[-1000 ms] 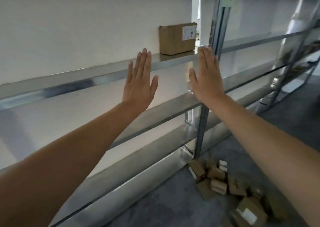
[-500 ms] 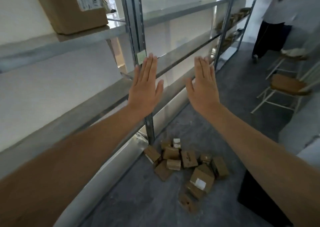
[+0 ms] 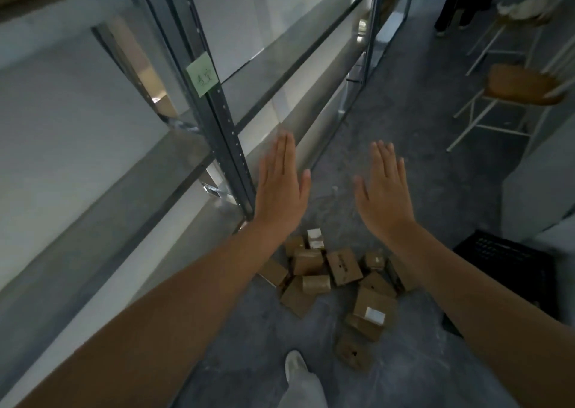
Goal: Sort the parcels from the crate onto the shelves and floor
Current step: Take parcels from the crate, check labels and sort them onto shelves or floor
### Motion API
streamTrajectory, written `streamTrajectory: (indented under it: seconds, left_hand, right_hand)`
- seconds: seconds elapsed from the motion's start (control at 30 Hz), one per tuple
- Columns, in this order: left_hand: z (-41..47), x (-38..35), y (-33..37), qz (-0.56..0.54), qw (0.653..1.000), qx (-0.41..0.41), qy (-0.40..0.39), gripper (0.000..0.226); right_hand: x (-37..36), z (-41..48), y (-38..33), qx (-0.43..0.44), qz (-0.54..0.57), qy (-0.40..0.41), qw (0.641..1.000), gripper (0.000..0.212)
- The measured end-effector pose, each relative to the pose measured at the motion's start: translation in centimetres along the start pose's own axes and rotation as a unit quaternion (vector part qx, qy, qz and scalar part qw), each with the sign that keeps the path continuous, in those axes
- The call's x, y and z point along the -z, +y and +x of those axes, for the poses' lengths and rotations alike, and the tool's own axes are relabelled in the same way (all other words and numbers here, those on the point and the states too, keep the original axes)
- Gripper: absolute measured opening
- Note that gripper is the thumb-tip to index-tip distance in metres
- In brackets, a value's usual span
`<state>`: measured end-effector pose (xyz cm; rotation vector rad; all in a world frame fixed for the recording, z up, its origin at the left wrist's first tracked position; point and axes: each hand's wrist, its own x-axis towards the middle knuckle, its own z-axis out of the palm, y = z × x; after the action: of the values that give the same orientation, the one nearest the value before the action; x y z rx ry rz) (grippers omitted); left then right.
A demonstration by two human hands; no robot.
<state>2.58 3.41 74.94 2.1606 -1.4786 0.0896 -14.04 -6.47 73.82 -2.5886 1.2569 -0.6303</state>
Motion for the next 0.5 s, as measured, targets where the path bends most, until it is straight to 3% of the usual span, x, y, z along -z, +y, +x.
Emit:
streamTrajectory:
  seconds: [0.17,0.5]
  left_hand:
    - [4.2,-3.9,-5.7,0.001,0.999,-0.005,-0.041,0.066]
    - [3.1,-16.9,-13.8,-0.046,0.984,0.125,-0.121,0.065]
  right_hand:
    - [-6.0,4.3,-0.2,-0.043,0.008,-0.026,0.999,0.062]
    - [-20.2,4.0,5.1,-0.084,0.000,-0.150,0.985,0.061]
